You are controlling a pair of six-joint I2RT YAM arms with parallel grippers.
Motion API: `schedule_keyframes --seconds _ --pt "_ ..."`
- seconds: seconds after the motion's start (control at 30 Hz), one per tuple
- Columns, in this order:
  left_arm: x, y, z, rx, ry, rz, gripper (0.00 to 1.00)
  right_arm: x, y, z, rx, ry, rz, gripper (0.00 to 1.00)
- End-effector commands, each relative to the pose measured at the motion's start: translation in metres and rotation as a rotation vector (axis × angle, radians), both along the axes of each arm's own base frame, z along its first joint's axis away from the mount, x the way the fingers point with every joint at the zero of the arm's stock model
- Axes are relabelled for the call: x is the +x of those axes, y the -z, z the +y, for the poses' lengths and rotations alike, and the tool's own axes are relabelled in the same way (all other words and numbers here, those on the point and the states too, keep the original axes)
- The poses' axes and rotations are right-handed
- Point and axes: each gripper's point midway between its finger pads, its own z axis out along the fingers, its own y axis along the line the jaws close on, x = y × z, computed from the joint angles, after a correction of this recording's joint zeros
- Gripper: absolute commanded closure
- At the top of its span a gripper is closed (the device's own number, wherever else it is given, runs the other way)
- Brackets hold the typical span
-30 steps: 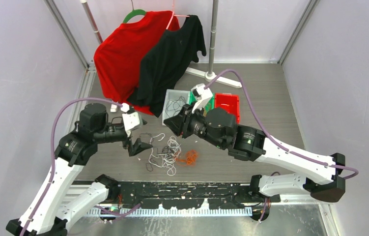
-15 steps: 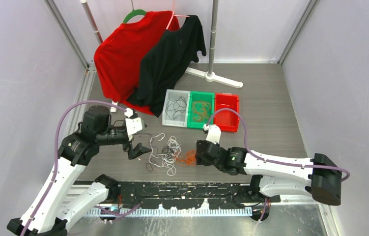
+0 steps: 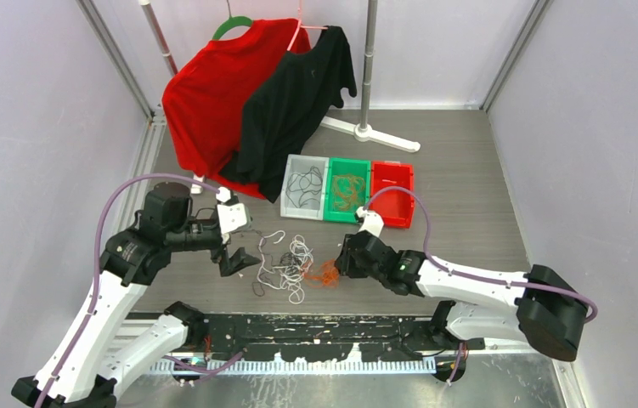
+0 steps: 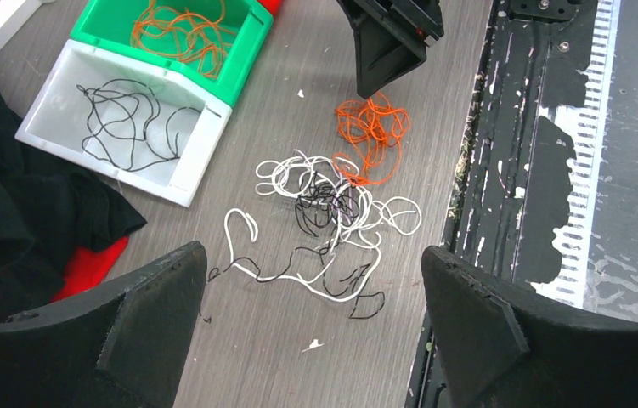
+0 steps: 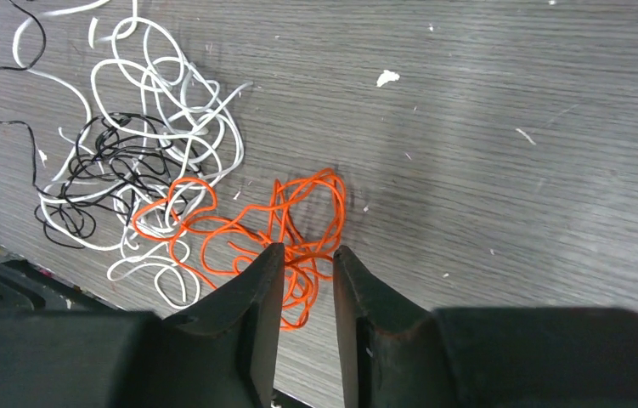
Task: Untangle the cables
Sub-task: Untie the cable.
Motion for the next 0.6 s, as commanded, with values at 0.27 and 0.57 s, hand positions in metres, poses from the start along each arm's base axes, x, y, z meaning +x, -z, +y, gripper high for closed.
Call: schedule_keyframes --seconds 0.27,0.57 --pt "0.004 -0.022 0.002 -0.008 -0.002 -0.084 0.04 -0.002 -0.001 0.019 0.091 -0.041 0.025 0.73" --pt "0.001 -0.022 0.002 -0.009 0.005 -0.09 0.04 -0.006 0.02 0.014 0.077 0.004 0.081 0.48"
